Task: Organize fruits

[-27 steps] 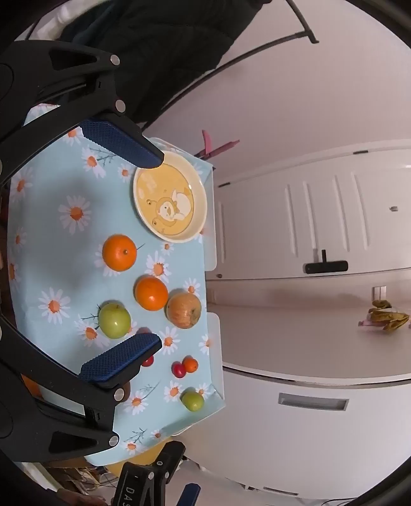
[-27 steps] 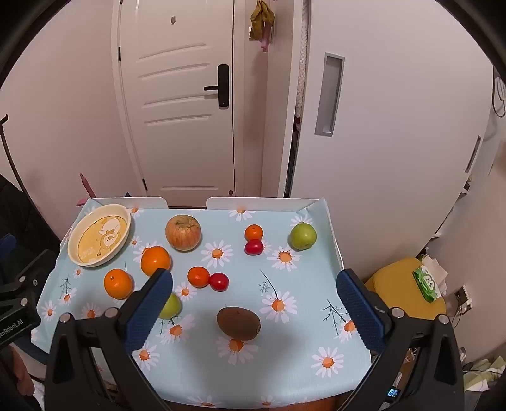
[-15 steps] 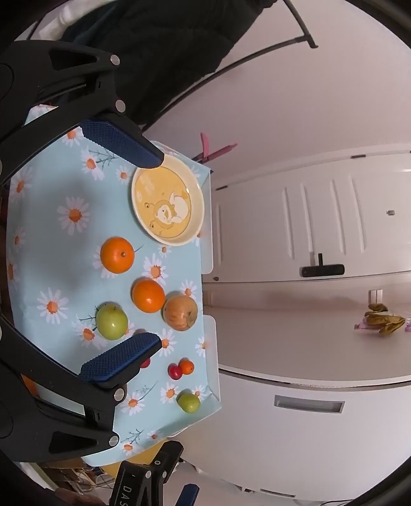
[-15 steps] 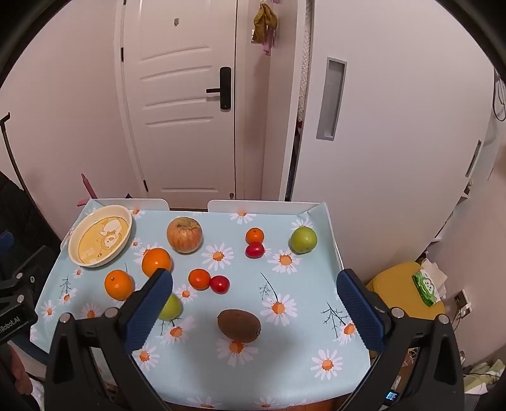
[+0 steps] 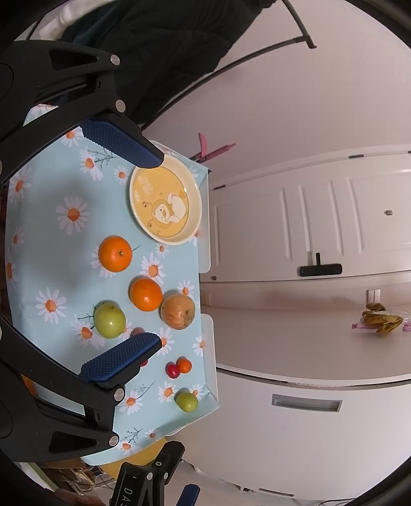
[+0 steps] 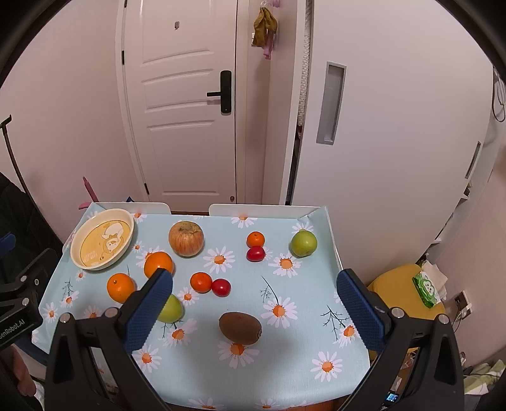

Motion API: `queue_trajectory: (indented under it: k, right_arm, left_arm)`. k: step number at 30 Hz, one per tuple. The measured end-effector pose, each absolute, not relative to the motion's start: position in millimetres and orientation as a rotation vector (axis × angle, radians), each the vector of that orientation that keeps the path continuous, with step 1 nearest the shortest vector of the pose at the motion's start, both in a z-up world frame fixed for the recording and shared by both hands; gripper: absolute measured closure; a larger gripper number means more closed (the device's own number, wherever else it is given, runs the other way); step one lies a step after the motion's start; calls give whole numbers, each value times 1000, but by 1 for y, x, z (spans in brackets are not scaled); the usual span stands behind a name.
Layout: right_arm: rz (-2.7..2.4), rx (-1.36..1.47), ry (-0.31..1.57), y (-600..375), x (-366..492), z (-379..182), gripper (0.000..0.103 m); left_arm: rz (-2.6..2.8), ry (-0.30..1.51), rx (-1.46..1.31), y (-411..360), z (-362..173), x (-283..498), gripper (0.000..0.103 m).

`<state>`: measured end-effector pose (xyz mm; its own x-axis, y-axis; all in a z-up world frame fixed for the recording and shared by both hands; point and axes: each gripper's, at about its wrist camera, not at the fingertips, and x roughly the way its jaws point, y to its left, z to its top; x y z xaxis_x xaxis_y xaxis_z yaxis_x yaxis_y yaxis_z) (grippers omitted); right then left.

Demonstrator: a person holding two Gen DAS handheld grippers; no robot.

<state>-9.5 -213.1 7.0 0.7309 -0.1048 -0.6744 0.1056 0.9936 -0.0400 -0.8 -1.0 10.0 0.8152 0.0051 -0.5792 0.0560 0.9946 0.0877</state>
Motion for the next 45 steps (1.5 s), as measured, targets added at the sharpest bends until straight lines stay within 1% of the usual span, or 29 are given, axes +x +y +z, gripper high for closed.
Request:
queue_trajectory:
  k: [45]
  right_arm:
    - [-116, 5, 736, -214, -8, 10, 0]
  left_arm:
    - [-25, 596, 83, 1, 11, -3, 0]
